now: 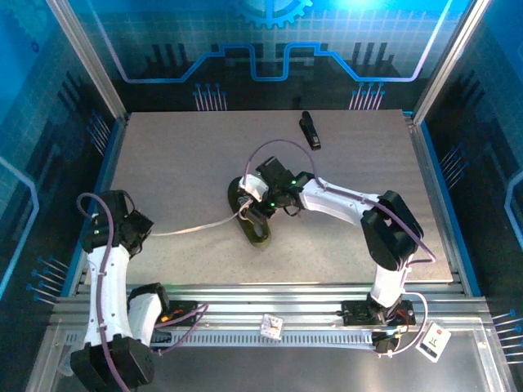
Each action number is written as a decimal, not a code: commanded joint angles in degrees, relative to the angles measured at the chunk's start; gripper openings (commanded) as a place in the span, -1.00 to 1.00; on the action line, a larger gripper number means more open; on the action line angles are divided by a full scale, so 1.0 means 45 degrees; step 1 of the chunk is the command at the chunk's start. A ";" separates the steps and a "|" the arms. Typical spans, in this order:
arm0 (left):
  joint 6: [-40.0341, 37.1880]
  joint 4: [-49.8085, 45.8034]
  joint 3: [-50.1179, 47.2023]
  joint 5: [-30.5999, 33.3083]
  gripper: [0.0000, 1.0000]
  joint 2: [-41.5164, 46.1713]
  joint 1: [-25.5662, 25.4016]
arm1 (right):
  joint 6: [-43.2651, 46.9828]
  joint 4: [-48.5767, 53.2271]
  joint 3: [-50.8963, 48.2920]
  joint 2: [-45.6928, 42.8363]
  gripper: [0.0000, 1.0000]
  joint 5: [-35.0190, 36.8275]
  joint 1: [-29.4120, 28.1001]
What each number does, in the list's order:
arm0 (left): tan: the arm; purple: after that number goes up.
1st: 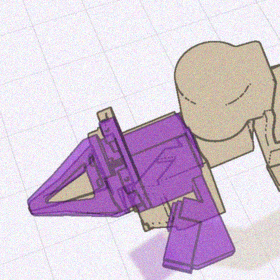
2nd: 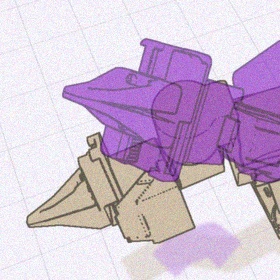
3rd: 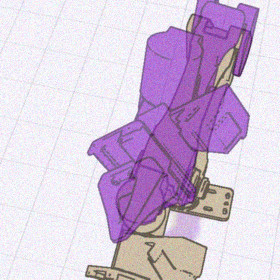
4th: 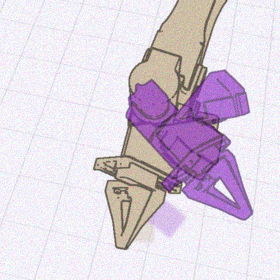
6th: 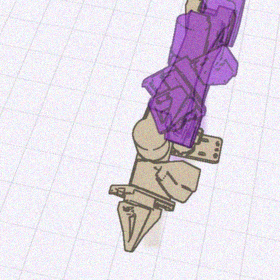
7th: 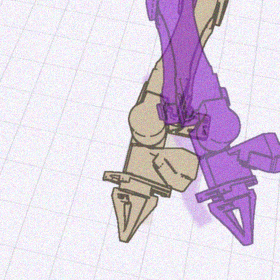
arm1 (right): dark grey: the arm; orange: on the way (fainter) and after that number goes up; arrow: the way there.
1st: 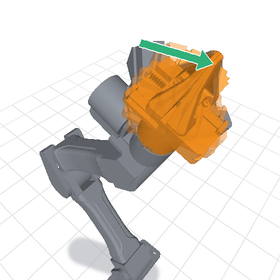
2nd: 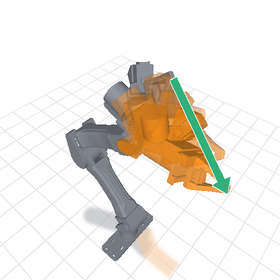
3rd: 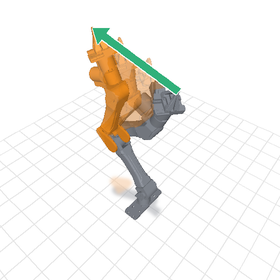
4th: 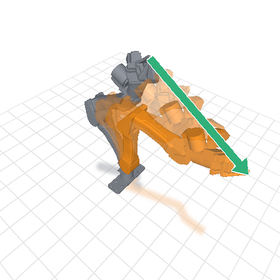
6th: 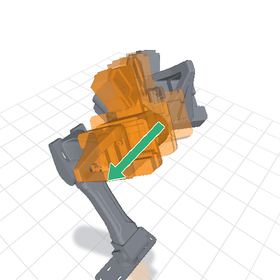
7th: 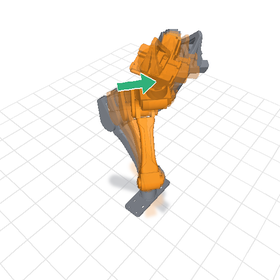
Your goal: Tie the shoes
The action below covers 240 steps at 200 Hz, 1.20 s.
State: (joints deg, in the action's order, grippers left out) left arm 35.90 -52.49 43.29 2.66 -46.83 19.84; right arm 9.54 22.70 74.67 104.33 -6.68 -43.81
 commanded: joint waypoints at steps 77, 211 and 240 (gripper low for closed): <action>-0.0513 0.0601 -0.0342 -0.0326 -1.00 -0.0155 0.0120 | -0.0006 -0.0382 0.0560 0.1290 0.32 0.0929 -0.1186; -0.1048 0.1109 0.0017 0.0218 -1.00 -0.0857 0.0255 | -0.0374 -0.2003 -0.1567 -0.1117 -1.00 0.2847 -0.0591; -0.1039 0.1370 0.0038 0.0276 -1.00 -0.1048 0.0274 | -0.0654 -0.1830 -0.1613 -0.1228 -1.00 0.1750 -0.0285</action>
State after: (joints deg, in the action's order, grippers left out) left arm 32.62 -47.72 42.26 3.01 -51.09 20.38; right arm 8.34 14.68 67.70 100.05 6.50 -46.11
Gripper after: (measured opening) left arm 0.039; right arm 0.048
